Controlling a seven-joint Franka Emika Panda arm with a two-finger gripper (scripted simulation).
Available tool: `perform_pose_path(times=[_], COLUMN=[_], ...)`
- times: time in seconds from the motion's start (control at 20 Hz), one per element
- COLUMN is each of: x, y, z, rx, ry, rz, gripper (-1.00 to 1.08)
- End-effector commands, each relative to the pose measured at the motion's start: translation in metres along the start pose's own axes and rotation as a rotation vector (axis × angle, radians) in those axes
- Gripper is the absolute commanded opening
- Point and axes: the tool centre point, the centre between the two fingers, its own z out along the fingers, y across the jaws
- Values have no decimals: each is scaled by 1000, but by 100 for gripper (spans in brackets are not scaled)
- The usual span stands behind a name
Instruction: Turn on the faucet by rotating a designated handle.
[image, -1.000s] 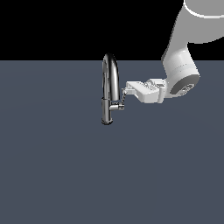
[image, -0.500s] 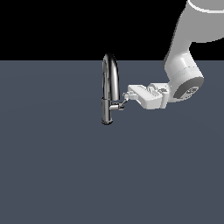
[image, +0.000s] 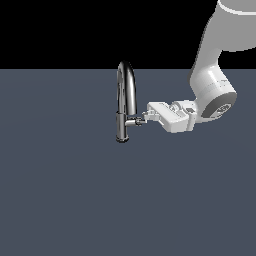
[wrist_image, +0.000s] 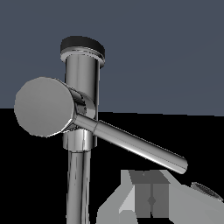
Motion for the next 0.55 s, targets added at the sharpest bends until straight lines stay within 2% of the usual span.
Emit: perform_pose_path(times=[0.0,0.4,0.5], x=[17,66,71], y=[5,16,18], z=[1,7,7], rx=[-1,-9,-10], ry=[-3,-12,-13], rz=[9,21,22], gripper=[-100,-100,-100])
